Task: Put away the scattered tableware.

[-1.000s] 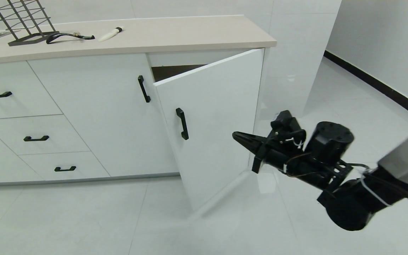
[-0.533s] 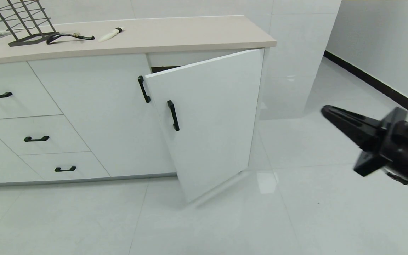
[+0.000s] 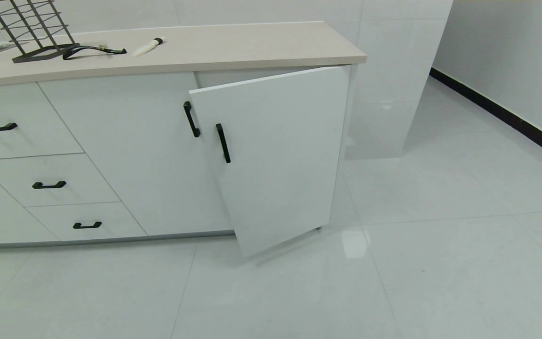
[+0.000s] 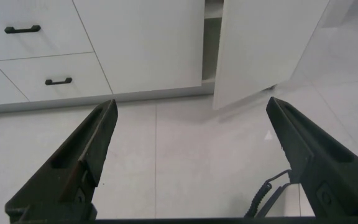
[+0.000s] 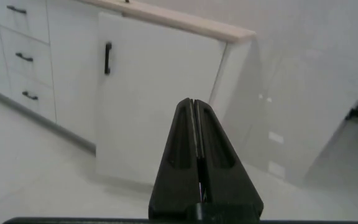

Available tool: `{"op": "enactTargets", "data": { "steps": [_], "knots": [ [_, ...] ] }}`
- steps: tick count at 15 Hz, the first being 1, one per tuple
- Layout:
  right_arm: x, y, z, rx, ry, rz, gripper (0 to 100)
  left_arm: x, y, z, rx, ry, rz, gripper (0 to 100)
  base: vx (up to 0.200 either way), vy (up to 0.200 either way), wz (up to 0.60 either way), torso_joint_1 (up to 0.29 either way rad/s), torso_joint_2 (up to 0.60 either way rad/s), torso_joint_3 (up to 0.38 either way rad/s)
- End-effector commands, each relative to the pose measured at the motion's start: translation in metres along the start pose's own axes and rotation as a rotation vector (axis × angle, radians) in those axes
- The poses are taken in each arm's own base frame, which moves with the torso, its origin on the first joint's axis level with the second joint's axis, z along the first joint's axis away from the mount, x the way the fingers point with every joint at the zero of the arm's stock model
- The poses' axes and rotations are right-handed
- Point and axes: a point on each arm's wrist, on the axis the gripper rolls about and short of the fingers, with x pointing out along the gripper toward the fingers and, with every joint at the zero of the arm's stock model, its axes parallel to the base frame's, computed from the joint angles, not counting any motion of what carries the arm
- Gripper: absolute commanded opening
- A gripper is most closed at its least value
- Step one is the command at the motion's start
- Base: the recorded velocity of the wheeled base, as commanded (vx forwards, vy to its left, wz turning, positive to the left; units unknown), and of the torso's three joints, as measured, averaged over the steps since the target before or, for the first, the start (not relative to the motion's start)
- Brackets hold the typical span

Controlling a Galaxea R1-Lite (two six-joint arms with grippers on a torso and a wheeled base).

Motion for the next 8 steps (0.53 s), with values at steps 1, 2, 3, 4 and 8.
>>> {"op": "enactTargets", "data": {
  "steps": [1, 2, 3, 4, 8],
  "knots": [
    [-0.058, 0.035, -0.037, -0.023, 0.076, -0.083, 0, 0.0, 0.0, 0.0, -0.002, 0.002, 0.001, 100, 0.0, 0.0, 0.0, 0.0, 0.0, 0.0],
    [-0.059, 0.037, -0.047, 0.031, 0.167, -0.083, 0, 0.0, 0.0, 0.0, 0.0, 0.002, 0.001, 100, 0.0, 0.0, 0.0, 0.0, 0.0, 0.0],
    [-0.062, 0.038, -0.061, 0.094, 0.311, -0.156, 0, 0.0, 0.0, 0.0, -0.01, 0.002, 0.002, 100, 0.0, 0.0, 0.0, 0.0, 0.0, 0.0],
    [-0.064, 0.036, -0.066, 0.113, 0.383, -0.326, 0, 0.0, 0.0, 0.0, -0.013, 0.002, 0.001, 100, 0.0, 0.0, 0.0, 0.0, 0.0, 0.0],
    [-0.066, 0.034, -0.068, 0.196, 0.4, -0.473, 0, 0.0, 0.0, 0.0, -0.013, 0.0, 0.001, 100, 0.0, 0.0, 0.0, 0.0, 0.0, 0.0]
  ]
}}
